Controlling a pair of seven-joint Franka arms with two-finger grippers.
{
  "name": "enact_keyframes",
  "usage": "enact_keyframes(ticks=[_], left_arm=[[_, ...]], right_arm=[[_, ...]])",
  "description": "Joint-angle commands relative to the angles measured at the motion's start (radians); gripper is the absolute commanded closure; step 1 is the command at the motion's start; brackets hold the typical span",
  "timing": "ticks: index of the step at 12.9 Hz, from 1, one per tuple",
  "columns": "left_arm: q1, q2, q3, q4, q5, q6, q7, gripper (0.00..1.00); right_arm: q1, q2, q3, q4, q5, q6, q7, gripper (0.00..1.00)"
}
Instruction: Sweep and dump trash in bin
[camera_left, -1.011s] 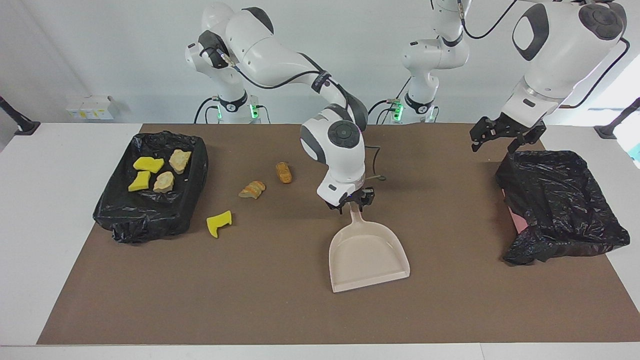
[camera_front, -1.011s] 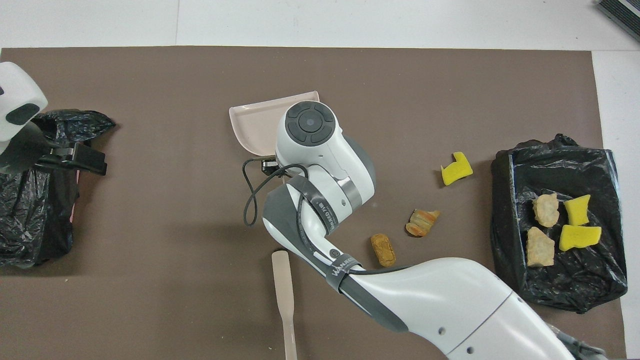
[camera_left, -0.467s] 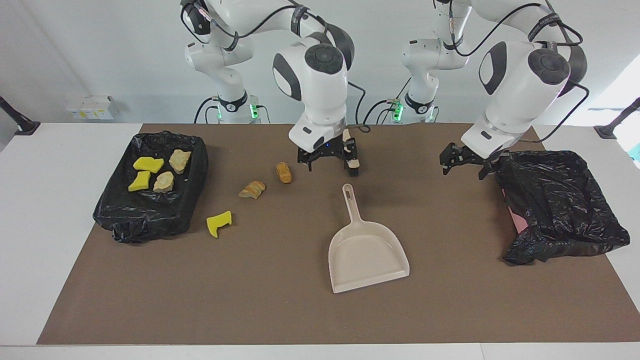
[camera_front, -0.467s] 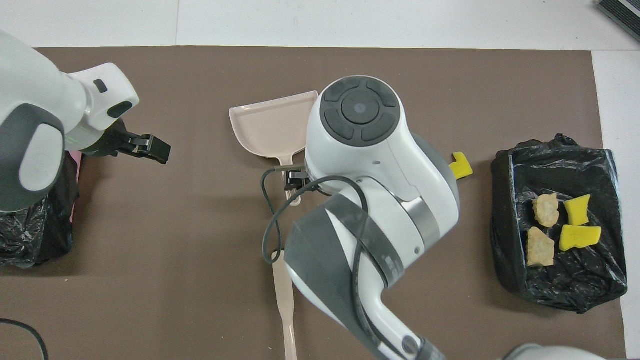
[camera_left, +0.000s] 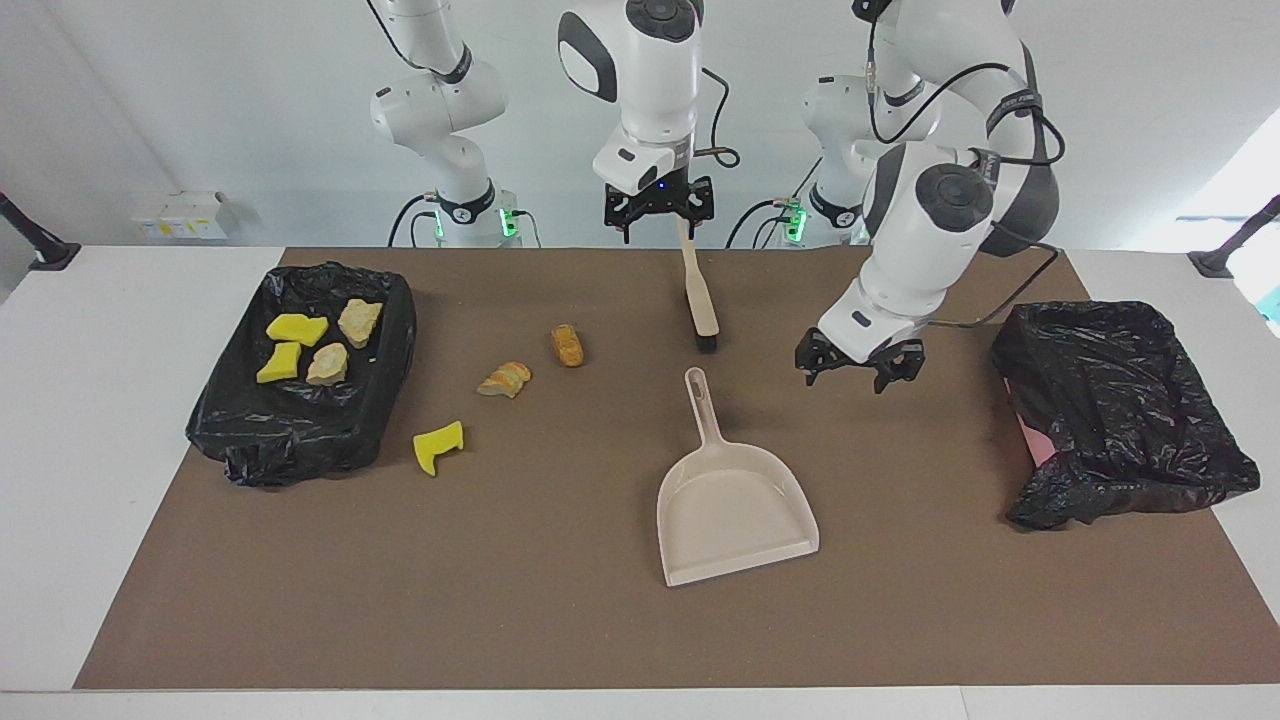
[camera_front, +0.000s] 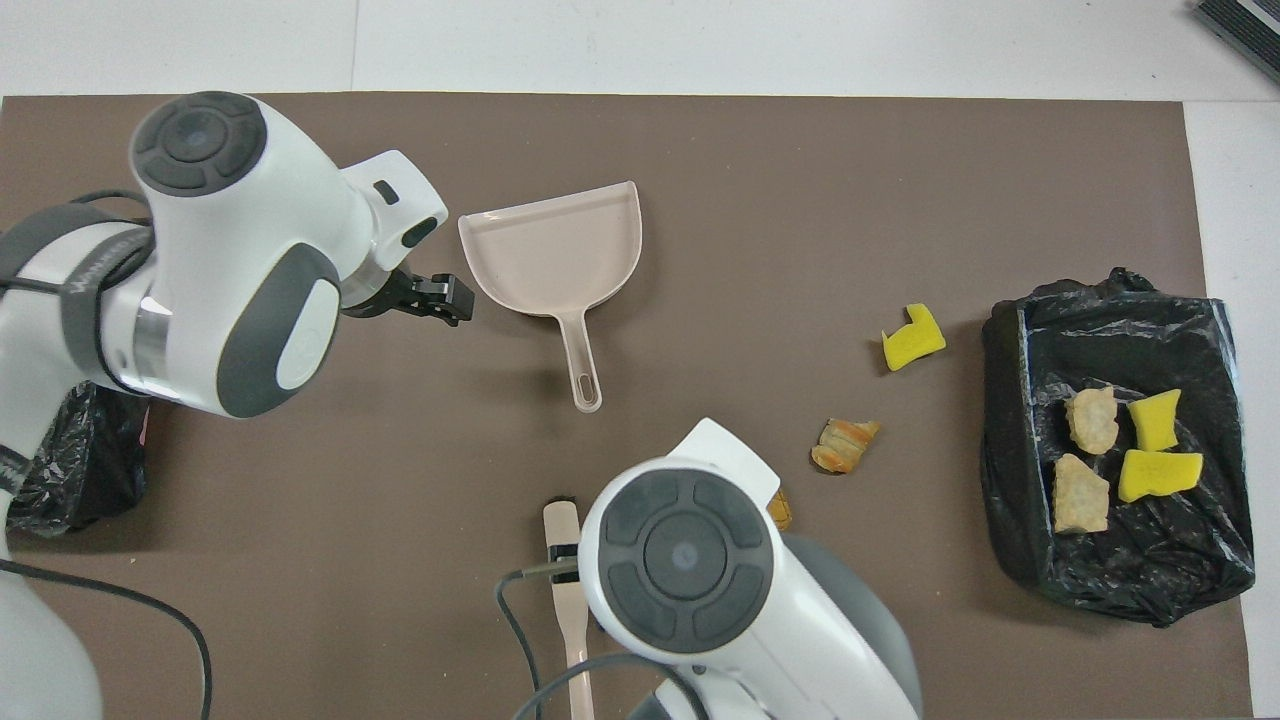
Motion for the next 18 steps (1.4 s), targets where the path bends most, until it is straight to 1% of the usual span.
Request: enact_keyframes(ticks=[1, 3, 4, 5, 7, 9, 10, 11, 13, 14, 15, 16, 17, 18], left_arm=[[-0.073, 0.045, 0.013, -0.01, 0.018, 0.091, -0.14, 0.0], [-0.117, 0.082, 0.013, 0.0, 0.01, 0.146, -0.235, 0.0], [-0.145, 0.101, 0.013, 0.01, 0.007, 0.152, -0.284, 0.0], [-0.162, 0.11, 0.013, 0.01, 0.009, 0.165, -0.338, 0.0], [-0.201, 0.131, 0.013, -0.001, 0.012, 0.204, -0.448, 0.0], [-0.234, 0.15, 0.013, -0.007, 0.021, 0.221, -0.542, 0.0], [-0.235, 0.152, 0.013, -0.013, 0.021, 0.223, -0.549, 0.05], [-0.245, 0.152, 0.015, -0.024, 0.023, 0.224, -0.553, 0.15], [-0.248, 0.15, 0.015, -0.047, 0.023, 0.243, -0.567, 0.31], [-0.248, 0.15, 0.015, -0.056, 0.023, 0.254, -0.567, 0.35], [-0.246, 0.15, 0.015, -0.062, 0.023, 0.255, -0.567, 0.47], [-0.246, 0.15, 0.015, -0.064, 0.024, 0.254, -0.564, 0.65], [-0.245, 0.148, 0.018, -0.052, 0.029, 0.237, -0.559, 0.93], [-0.237, 0.148, 0.021, -0.043, 0.061, 0.241, -0.552, 1.0]], right_arm=[[0.005, -0.158, -0.004, -0.25, 0.094, 0.128, -0.037, 0.0], [0.007, -0.16, -0.004, -0.295, 0.116, 0.143, -0.087, 0.0], [0.019, -0.159, -0.004, -0.307, 0.116, 0.161, -0.094, 0.0], [0.036, -0.153, -0.004, -0.336, 0.116, 0.194, -0.095, 0.0], [0.097, -0.13, -0.004, -0.405, 0.118, 0.305, -0.089, 0.0], [0.134, -0.095, -0.004, -0.418, 0.118, 0.34, -0.077, 0.0], [0.157, -0.073, -0.004, -0.418, 0.118, 0.362, -0.074, 0.0], [0.177, -0.049, -0.004, -0.43, 0.118, 0.401, -0.059, 0.0], [0.244, 0.002, -0.004, -0.459, 0.118, 0.504, 0.016, 0.0], [0.263, 0.014, -0.004, -0.479, 0.118, 0.541, 0.027, 0.06], [0.284, 0.016, -0.004, -0.499, 0.118, 0.566, 0.028, 0.11], [0.29, 0.015, -0.004, -0.516, 0.118, 0.581, 0.029, 0.15], [0.291, 0.012, -0.004, -0.519, 0.118, 0.581, 0.029, 0.22], [0.292, 0.012, -0.004, -0.519, 0.118, 0.58, 0.031, 0.28]])
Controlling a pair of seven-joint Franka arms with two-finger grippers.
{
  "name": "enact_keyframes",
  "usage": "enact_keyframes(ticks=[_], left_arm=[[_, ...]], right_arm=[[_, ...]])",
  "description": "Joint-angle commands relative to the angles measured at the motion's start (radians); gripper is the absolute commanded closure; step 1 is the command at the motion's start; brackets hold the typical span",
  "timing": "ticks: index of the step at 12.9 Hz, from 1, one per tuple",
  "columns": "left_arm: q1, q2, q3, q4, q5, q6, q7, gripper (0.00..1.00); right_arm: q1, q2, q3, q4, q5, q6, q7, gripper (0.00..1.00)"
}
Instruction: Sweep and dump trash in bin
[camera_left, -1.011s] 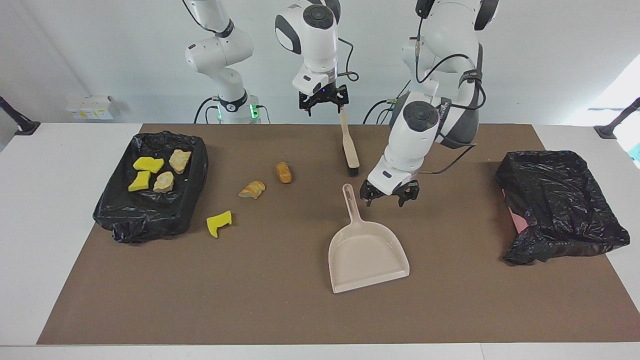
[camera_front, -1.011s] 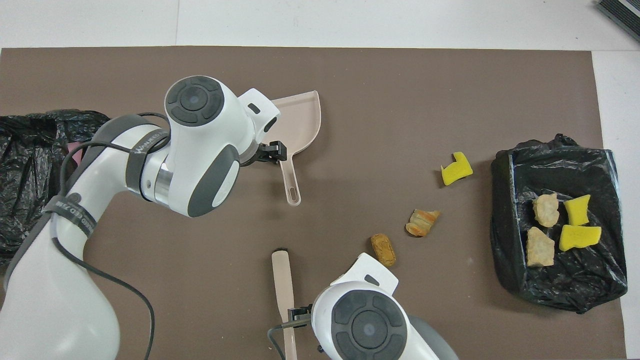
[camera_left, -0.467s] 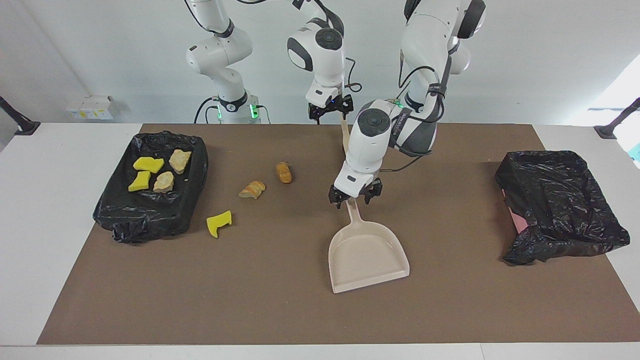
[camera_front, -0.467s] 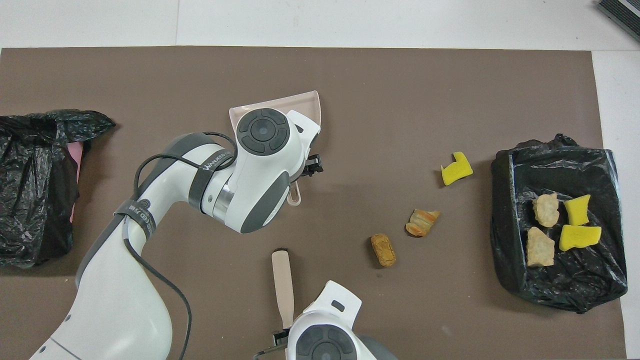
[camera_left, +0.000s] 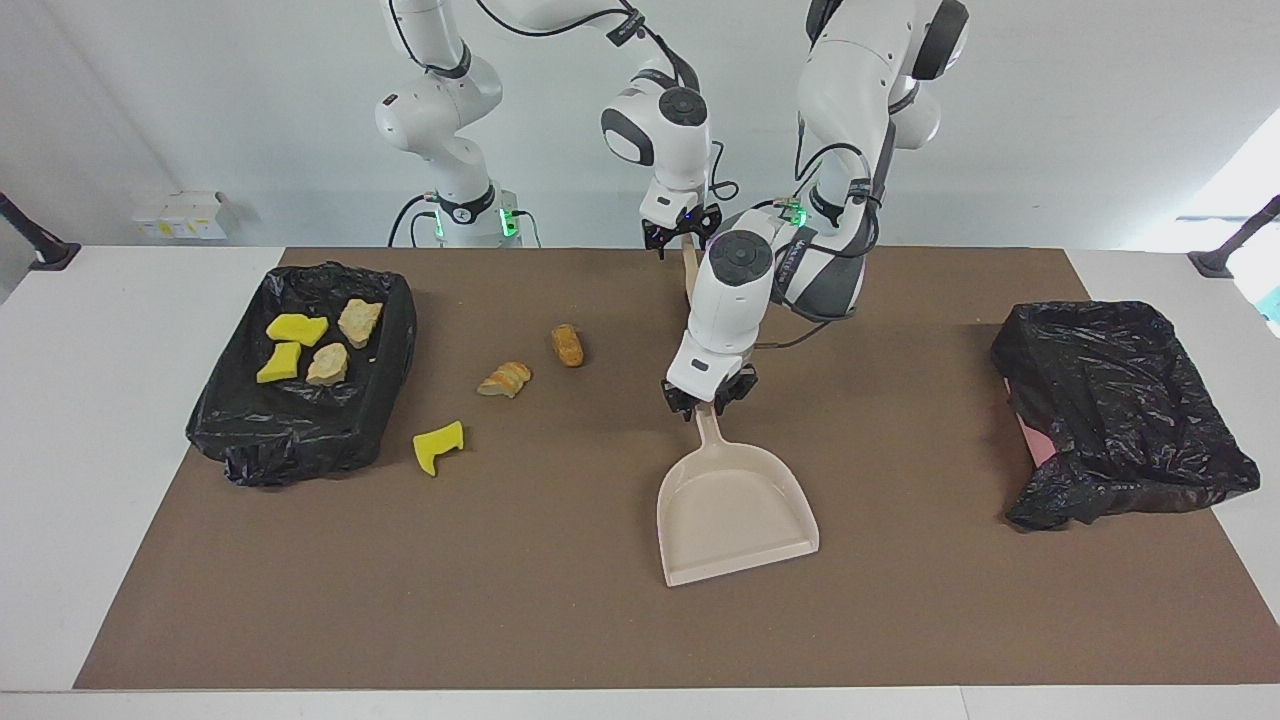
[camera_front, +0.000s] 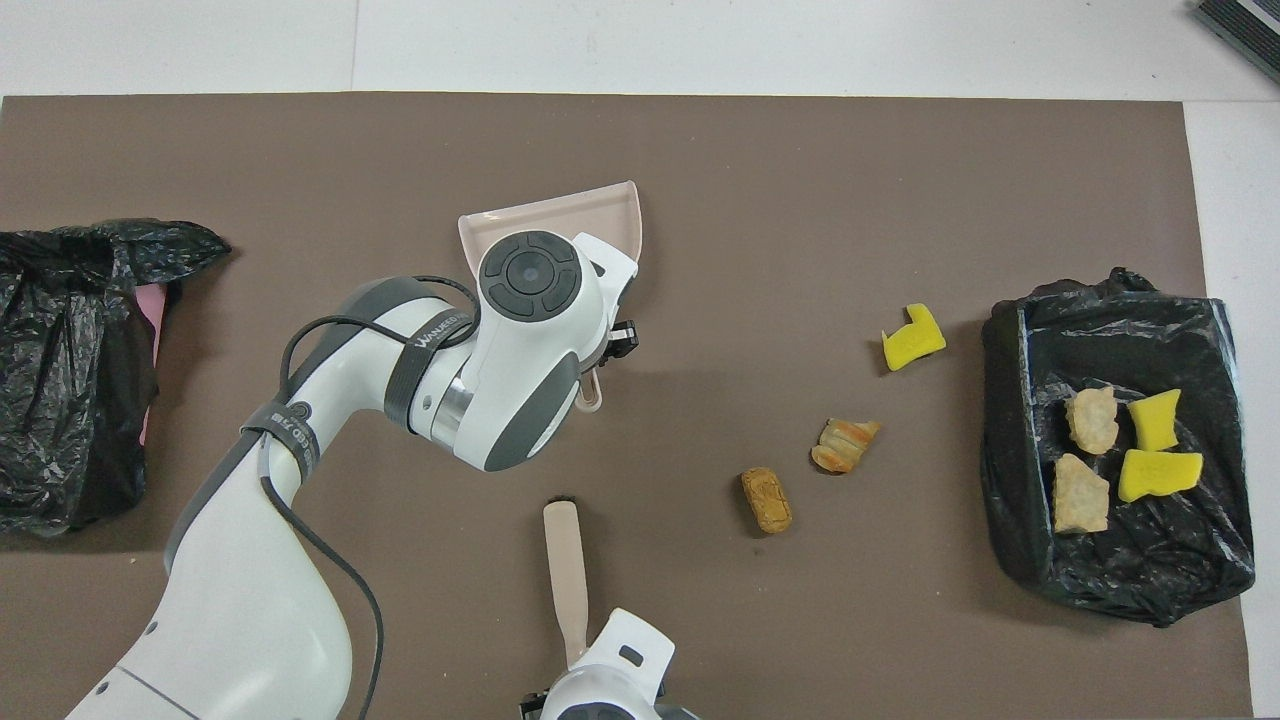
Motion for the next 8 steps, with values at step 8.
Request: enact_keyframes(ticks=[8], left_arm=[[0.187, -0.059, 0.017, 0.036, 0.066, -0.016, 0.495, 1.0]], right_arm=[[0.001, -0.015, -0.003, 0.014, 0.017, 0.022, 0.029, 0.44]])
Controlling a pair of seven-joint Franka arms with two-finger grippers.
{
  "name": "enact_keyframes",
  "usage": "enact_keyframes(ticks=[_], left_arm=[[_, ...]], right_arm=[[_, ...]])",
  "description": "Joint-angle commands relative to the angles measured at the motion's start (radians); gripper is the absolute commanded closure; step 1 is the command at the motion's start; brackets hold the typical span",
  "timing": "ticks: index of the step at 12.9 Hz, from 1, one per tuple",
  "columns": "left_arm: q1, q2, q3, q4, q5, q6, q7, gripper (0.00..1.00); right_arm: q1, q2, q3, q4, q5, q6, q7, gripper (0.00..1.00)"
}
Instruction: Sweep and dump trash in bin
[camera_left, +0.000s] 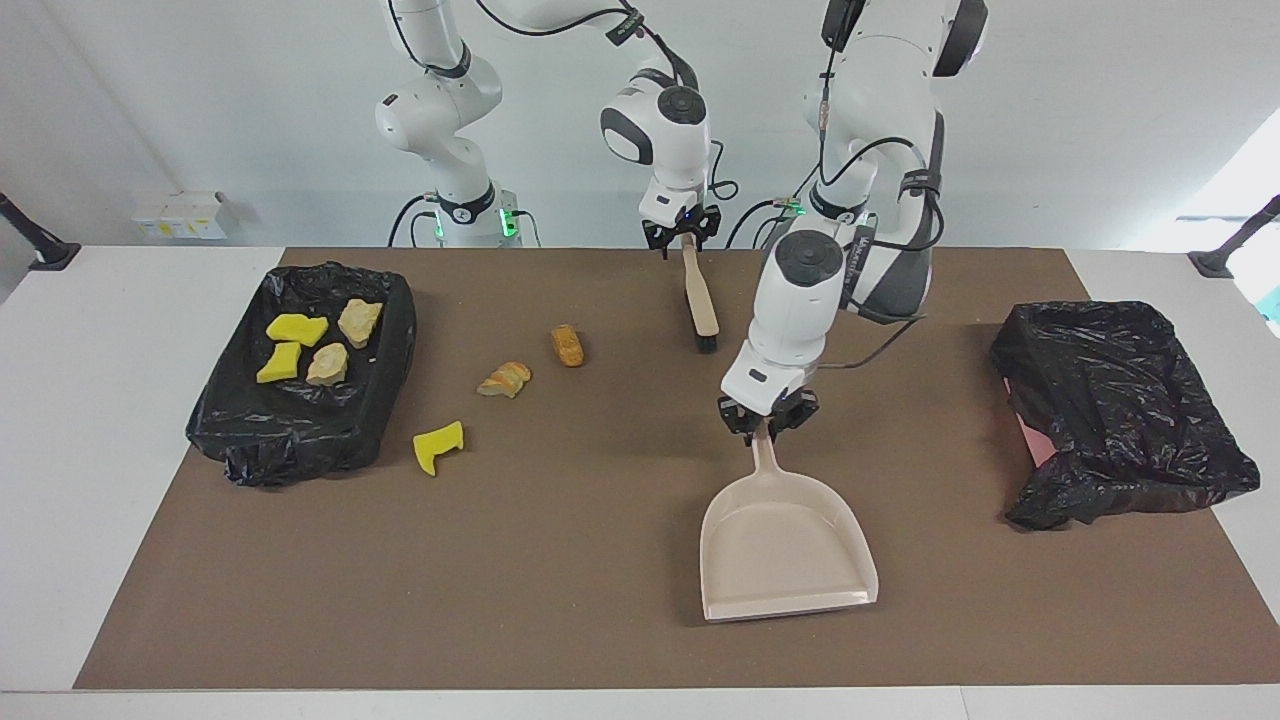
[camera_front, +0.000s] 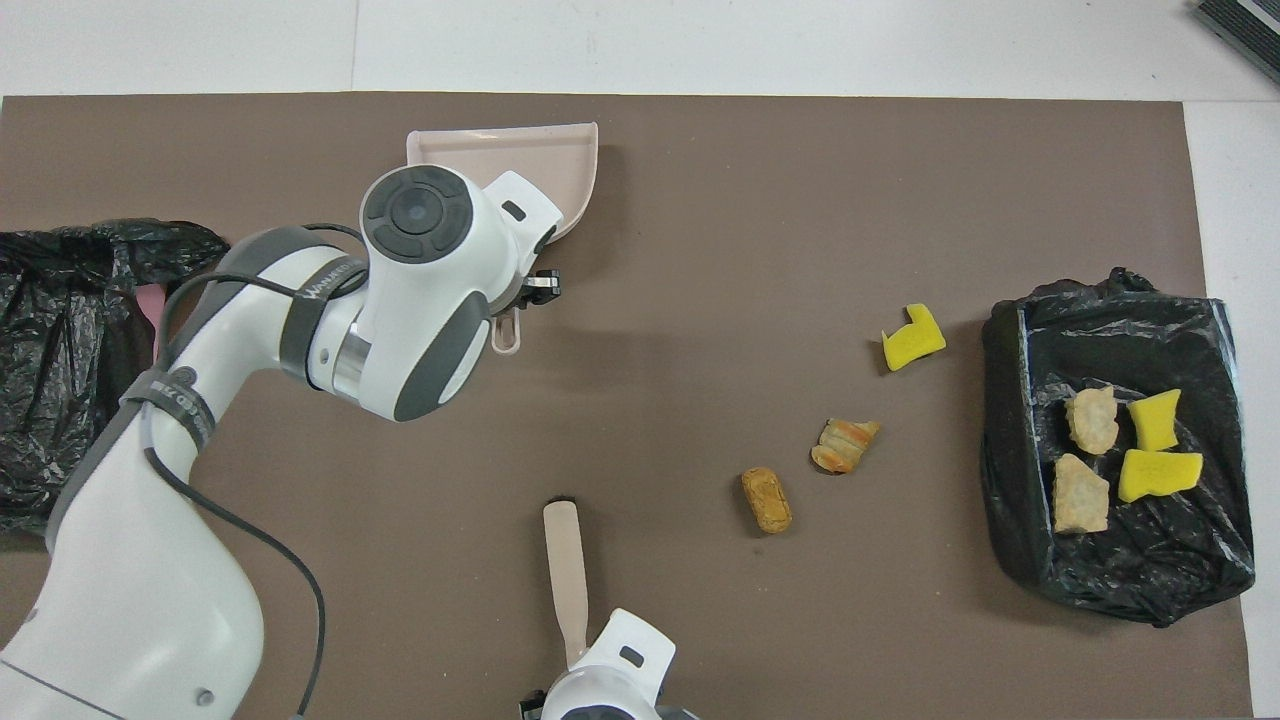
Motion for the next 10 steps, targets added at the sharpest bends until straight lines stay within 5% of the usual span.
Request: enact_keyframes(ticks=[1, 6, 10], left_arm=[[0.077, -0.043, -0.009, -0.008, 0.004, -0.033, 0.232, 1.0], [0.24, -0.098, -0.006, -0.009, 0.006, -0.153, 0.817, 1.0], [0.367, -0.138, -0.005, -0.025, 0.006, -0.19, 1.411, 1.0]], right_arm=[[0.002, -0.006, -0.001, 0.004, 0.014, 0.022, 0.024, 0.52], [-0.001, -0.021, -0.002, 0.019, 0.0, 0.031, 0.019, 0.88], [-0.047, -0.166, -0.008, 0.013, 0.0, -0.11, 0.07, 1.0]])
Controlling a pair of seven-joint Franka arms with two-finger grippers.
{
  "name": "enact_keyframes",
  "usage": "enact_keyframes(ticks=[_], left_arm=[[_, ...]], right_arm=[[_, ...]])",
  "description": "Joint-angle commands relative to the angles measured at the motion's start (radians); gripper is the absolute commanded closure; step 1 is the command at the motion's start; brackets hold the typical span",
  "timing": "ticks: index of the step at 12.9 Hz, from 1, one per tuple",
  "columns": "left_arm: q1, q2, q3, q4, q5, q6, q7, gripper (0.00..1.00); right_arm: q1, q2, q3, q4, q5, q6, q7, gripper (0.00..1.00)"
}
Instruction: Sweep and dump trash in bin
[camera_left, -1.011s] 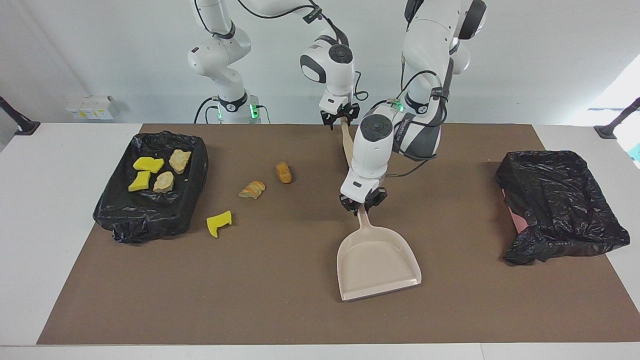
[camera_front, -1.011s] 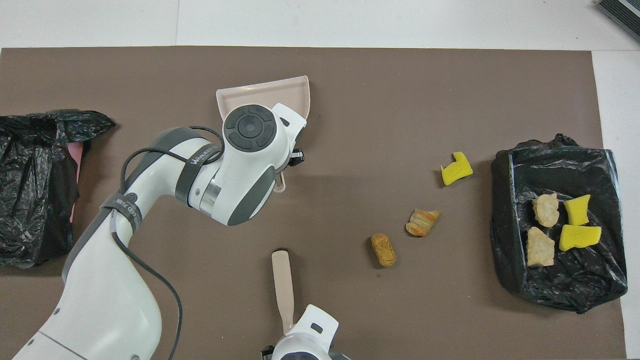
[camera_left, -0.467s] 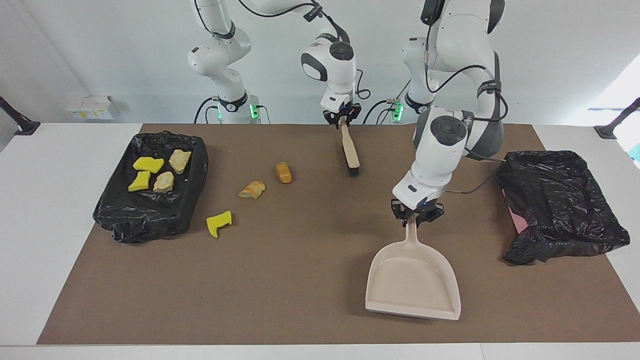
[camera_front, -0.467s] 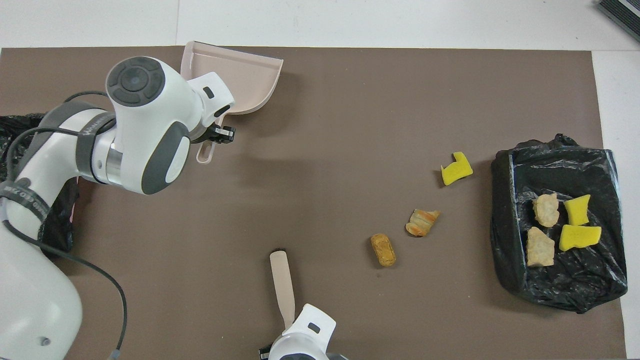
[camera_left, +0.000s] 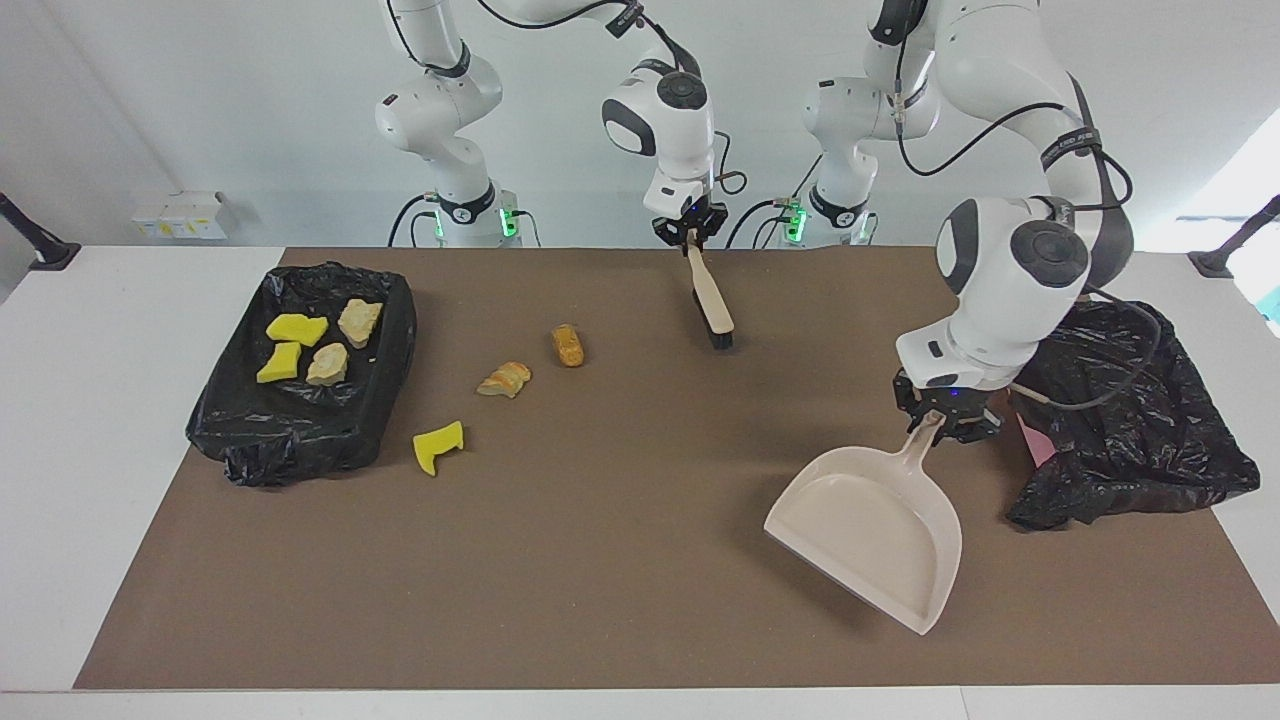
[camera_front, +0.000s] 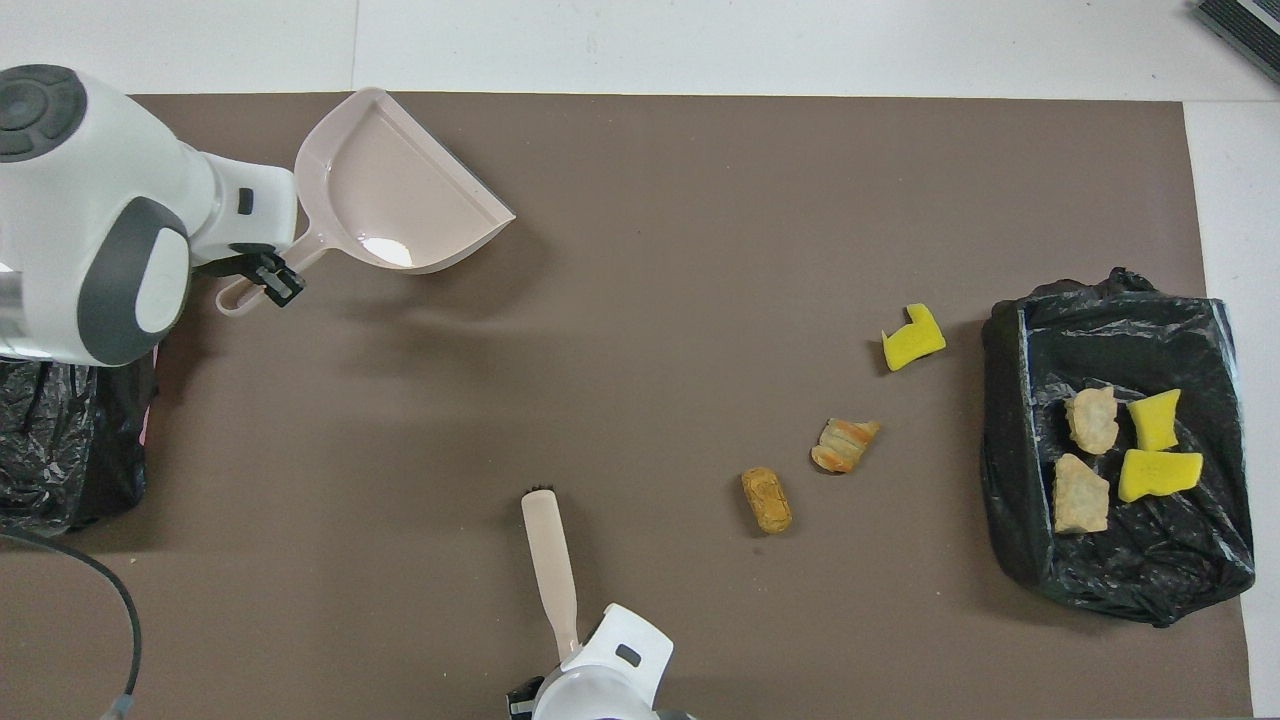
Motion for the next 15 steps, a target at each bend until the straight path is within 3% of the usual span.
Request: enact_keyframes(ticks=[1, 4, 7, 12, 15], left_arm=[[0.063, -0.05, -0.009, -0.032, 0.006, -0.016, 0.312, 1.0], [0.069, -0.087, -0.009, -0.078, 0.012, -0.019, 0.674, 1.0], [0.025, -0.156, -0.011, -0.202, 0.015, -0.006, 0.686, 1.0], [-0.13, -0.276, -0.014, -0.403, 0.014, -0.006, 0.461, 1.0], [-0.223, -0.343, -0.017, -0.538, 0.006, 0.039, 0.284, 1.0]], right_arm=[[-0.061, -0.153, 0.002, -0.02, -0.001, -0.16, 0.055, 1.0], [-0.157, -0.252, 0.002, -0.025, -0.117, -0.361, 0.083, 1.0], [-0.245, -0.251, 0.002, -0.023, -0.234, -0.457, 0.146, 1.0], [-0.522, -0.117, 0.002, 0.055, -0.461, -0.466, -0.081, 1.0], [-0.668, -0.059, 0.002, 0.092, -0.507, -0.43, -0.222, 1.0]])
